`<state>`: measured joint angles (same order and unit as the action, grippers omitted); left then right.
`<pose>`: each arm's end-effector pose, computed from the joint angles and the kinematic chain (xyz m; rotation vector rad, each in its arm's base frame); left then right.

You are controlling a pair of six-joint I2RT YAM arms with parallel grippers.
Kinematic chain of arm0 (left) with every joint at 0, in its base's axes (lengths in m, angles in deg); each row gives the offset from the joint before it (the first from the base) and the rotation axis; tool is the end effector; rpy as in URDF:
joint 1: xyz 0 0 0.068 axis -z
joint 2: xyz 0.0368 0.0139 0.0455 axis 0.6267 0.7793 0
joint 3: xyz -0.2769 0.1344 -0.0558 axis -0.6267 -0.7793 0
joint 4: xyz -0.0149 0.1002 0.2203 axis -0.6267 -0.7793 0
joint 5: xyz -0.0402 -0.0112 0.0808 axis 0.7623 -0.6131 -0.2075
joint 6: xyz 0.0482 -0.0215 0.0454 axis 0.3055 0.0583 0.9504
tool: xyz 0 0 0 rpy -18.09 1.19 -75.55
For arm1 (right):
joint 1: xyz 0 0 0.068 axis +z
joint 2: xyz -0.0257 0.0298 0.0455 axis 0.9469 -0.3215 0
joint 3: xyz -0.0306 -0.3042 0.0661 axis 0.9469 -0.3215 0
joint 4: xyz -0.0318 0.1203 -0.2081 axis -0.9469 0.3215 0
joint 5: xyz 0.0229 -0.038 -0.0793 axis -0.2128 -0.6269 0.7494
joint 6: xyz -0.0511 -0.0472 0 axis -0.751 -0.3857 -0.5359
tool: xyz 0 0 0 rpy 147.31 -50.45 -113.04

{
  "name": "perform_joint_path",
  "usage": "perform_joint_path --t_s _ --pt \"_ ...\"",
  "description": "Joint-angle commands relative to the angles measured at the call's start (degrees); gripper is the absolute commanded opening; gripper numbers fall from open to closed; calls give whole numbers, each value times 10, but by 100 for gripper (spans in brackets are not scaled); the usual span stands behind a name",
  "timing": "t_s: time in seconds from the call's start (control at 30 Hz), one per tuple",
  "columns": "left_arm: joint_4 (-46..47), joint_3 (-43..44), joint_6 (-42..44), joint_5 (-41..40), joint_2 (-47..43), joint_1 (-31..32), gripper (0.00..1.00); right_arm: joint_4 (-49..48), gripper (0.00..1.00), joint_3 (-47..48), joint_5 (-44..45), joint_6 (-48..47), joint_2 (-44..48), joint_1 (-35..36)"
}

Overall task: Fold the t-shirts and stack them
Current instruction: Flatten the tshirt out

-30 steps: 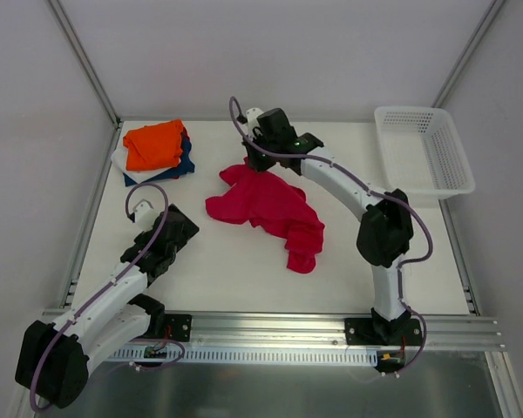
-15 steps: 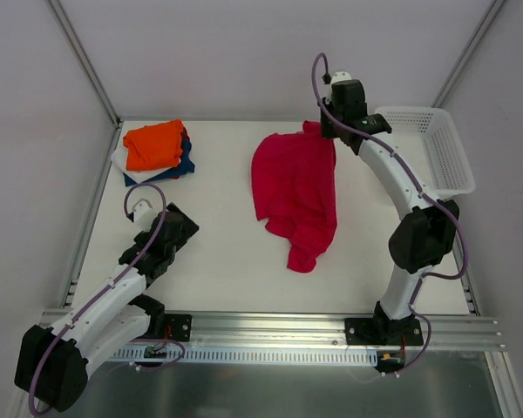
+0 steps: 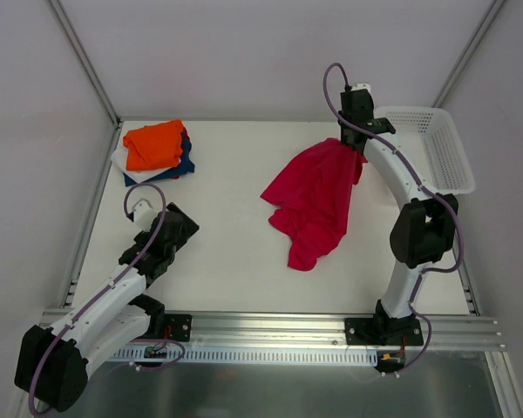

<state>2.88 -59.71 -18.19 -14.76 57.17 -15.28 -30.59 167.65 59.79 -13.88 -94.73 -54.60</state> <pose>0.1398 -0.0315 0.2294 -0.8546 1.9467 -0.2783 0.4307 0.1049 0.3708 -0.2734 2.1313 -0.3907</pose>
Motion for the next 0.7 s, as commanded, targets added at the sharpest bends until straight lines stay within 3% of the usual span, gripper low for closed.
perform_joint_path --t_s 0.0,0.37,0.67 --pt "4 4 2 6 -7 -6 97 12 0 -8 82 7 15 -5" --pt "4 -3 3 9 -16 -5 97 26 0 -61 162 62 35 -32" --pt "5 1 5 9 -15 -6 97 44 0 32 162 43 10 -76"
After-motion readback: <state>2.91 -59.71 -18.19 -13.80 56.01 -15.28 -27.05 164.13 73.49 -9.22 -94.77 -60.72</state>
